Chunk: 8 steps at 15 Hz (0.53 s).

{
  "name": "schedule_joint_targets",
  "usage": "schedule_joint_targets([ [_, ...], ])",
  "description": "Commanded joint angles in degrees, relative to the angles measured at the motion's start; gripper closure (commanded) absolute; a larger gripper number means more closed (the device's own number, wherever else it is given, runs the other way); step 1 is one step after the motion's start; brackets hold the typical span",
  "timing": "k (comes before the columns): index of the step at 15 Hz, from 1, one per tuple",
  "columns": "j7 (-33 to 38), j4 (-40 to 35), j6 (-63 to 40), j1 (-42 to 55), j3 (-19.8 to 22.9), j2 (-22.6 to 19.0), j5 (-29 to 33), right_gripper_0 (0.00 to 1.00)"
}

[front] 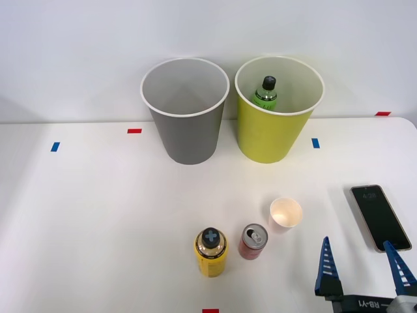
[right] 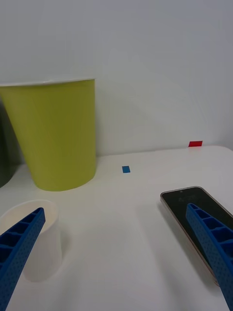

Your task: Put cans in the gray bin, plastic bottles in the light green bin

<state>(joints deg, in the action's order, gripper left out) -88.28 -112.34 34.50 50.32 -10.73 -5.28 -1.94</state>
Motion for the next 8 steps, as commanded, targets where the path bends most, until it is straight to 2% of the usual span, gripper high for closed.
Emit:
schedule_joint_targets([
  [1, -11.21, 0.36, 2.33, 5.05, -3.86, -2.27, -4.65, 0.00],
  [4, -15.52, 0.45, 3.91, 8.13, -7.73, -3.68, -9.05, 0.00],
  [8, -15.25, 2.56, 4.00, 8.57, -10.45, -4.12, -9.40, 0.00],
])
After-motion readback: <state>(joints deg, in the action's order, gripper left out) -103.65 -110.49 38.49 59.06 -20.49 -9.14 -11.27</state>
